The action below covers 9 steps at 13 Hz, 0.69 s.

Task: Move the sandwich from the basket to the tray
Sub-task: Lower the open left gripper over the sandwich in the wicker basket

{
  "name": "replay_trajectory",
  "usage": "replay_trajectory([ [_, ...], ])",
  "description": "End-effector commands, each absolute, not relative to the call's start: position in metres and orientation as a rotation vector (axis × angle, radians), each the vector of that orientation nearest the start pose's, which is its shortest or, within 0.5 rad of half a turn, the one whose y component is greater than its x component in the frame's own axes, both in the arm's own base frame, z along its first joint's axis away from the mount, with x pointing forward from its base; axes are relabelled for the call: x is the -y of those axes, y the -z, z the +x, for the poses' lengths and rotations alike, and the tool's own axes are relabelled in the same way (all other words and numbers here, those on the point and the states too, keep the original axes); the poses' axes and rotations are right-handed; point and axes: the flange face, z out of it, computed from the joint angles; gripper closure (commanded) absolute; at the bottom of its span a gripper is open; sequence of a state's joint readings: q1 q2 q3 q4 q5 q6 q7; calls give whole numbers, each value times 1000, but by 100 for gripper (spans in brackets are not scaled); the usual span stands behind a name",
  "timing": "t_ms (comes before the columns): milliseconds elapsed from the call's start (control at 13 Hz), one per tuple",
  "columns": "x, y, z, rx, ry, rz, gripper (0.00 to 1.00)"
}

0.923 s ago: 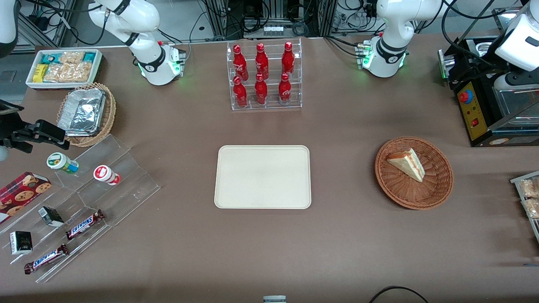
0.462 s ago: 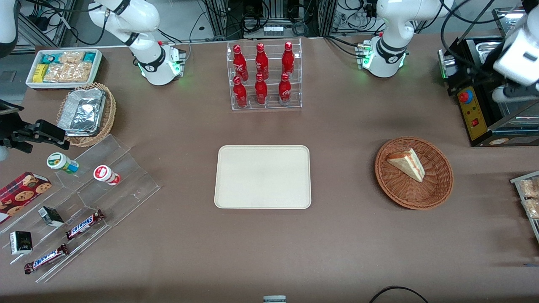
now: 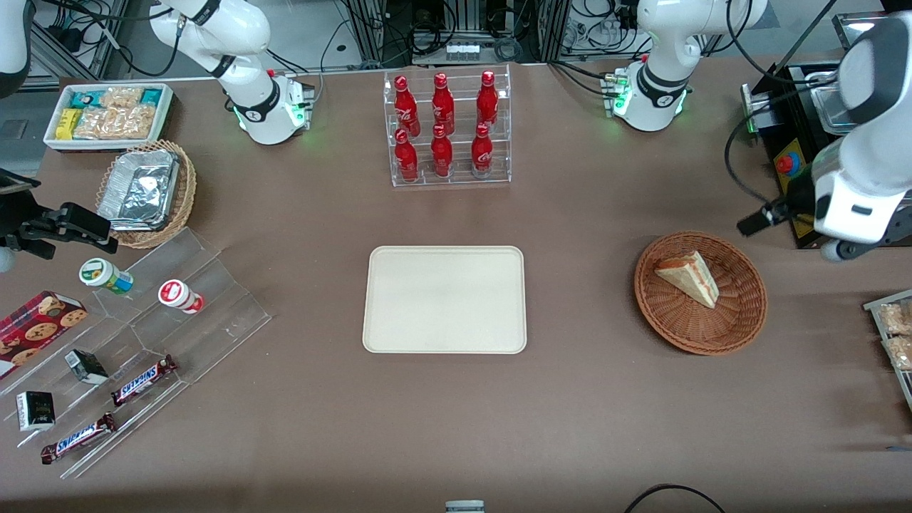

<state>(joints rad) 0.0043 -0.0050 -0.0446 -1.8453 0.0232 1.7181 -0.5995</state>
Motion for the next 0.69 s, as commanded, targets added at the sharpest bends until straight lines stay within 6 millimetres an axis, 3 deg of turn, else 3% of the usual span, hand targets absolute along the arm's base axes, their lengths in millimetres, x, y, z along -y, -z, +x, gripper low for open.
replay_trajectory([
  [0, 17, -475, 524, 1046, -56, -2912, 0],
  [231, 7, -427, 505, 1269, 57, -2867, 0],
  [615, 6, -356, 482, 1267, 98, -2880, 0],
])
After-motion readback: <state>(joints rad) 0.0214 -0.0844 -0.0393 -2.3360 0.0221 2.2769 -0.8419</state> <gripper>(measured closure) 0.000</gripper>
